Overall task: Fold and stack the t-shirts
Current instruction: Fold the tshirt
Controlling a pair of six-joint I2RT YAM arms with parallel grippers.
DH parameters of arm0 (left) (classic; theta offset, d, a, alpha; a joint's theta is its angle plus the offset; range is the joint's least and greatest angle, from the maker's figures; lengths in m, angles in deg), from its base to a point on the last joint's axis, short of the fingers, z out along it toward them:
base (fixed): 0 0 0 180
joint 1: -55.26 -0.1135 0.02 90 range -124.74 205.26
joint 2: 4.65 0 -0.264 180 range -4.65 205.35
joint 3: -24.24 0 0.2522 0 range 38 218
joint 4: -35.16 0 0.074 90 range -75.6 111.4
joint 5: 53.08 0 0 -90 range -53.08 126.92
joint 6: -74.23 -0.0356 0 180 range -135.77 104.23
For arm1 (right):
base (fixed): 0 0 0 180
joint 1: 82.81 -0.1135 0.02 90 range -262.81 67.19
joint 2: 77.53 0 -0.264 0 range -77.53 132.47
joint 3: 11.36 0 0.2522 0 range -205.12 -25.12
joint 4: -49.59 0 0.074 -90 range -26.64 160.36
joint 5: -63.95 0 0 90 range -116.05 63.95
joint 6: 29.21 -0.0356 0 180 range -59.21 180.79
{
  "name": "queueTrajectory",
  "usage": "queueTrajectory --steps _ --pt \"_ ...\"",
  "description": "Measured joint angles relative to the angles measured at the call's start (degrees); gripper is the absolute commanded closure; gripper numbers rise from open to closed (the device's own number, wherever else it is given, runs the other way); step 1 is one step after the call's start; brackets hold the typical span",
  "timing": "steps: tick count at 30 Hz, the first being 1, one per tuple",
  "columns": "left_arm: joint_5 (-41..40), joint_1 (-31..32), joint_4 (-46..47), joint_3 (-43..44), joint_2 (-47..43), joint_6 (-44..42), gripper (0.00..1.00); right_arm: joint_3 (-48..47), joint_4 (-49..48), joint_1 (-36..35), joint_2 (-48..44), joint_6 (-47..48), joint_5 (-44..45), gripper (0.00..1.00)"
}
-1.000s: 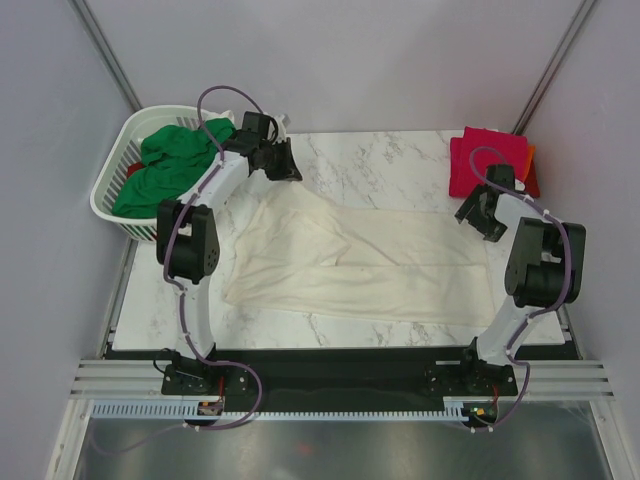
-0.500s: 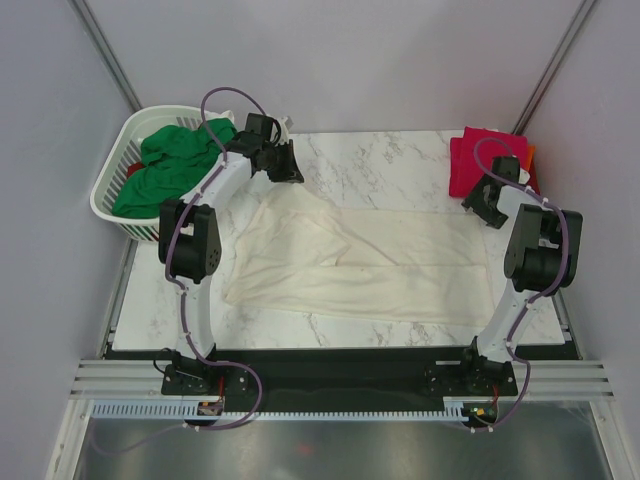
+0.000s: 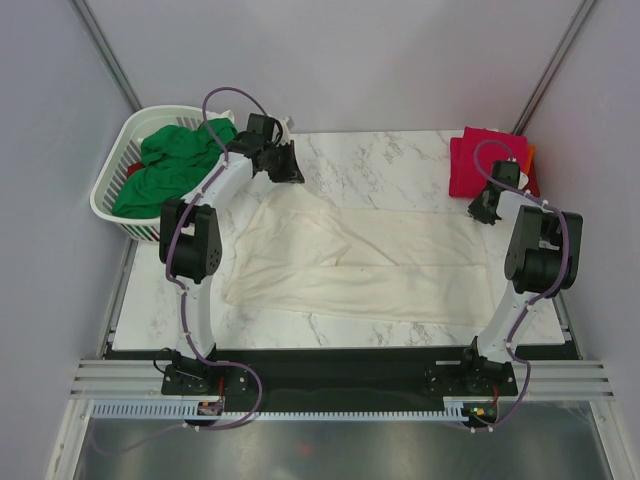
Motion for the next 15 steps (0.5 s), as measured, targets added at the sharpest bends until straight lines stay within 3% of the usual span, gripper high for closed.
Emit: queueTrajectory --steps 4,15 --pt "0.0 0.2 0.0 0.0 0.0 0.0 0.98 0.1 -0.2 0.0 0.0 -0.1 -0.9 1.0" --pt "-1.1 0.5 -0.8 0.0 -0.1 -0.6 0.98 0.1 2.0 0.0 -0.9 -0.7 -2.8 1.0"
